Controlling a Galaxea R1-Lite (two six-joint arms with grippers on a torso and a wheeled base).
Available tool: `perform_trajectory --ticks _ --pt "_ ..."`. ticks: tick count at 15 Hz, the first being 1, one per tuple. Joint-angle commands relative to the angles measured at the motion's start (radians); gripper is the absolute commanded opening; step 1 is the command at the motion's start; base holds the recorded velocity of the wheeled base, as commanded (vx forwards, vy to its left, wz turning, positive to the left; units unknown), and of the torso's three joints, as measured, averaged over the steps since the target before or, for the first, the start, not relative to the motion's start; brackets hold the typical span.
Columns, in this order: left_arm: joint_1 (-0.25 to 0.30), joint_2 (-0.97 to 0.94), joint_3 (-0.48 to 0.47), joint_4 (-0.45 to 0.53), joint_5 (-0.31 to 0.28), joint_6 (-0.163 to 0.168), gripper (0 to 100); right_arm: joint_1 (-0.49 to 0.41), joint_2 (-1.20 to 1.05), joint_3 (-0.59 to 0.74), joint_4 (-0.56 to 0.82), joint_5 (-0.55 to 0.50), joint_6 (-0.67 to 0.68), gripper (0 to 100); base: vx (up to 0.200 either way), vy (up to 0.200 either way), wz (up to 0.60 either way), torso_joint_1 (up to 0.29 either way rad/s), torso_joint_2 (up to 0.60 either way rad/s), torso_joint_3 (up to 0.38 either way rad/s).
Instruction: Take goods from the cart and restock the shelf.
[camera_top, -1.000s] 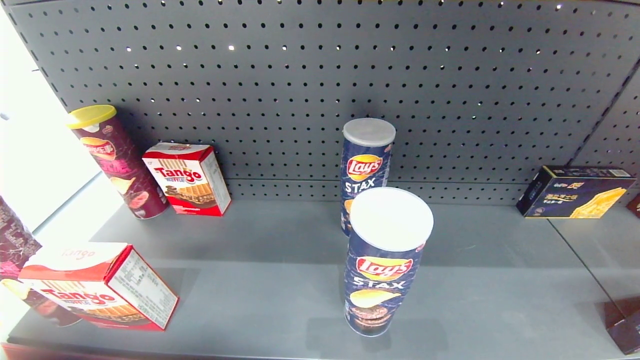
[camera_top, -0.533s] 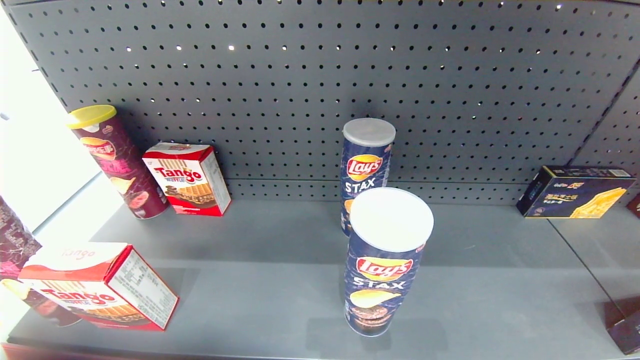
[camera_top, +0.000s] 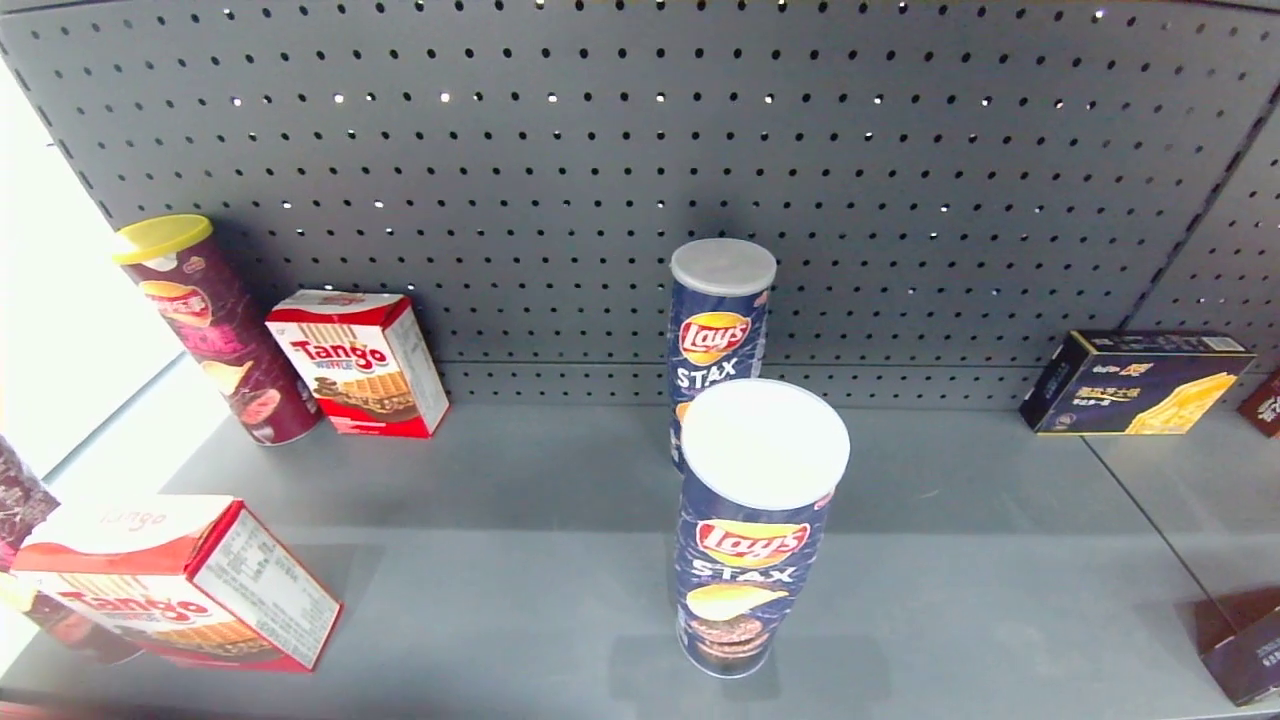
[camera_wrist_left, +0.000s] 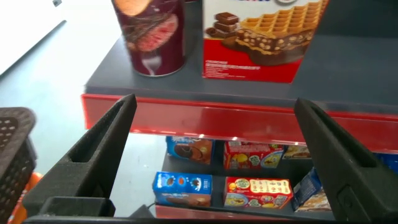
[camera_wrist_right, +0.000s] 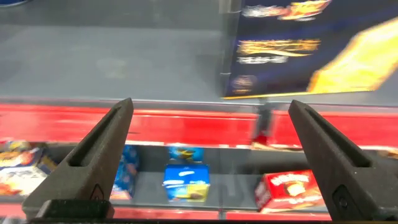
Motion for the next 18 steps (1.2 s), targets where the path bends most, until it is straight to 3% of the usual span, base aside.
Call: perform_trajectory --ticks 1,18 --pt "0.001 0.001 0.0 0.0 0.001 0.001 100 0.002 0.002 0.0 0.001 0.0 0.0 100 0.0 0.0 0.0 0.0 0.0 0.0" --pt "0.001 0.001 0.0 0.0 0.001 0.001 100 0.002 0.002 0.0 0.001 0.0 -0.002 100 -0.012 0.0 0.0 0.0 0.0 0.0"
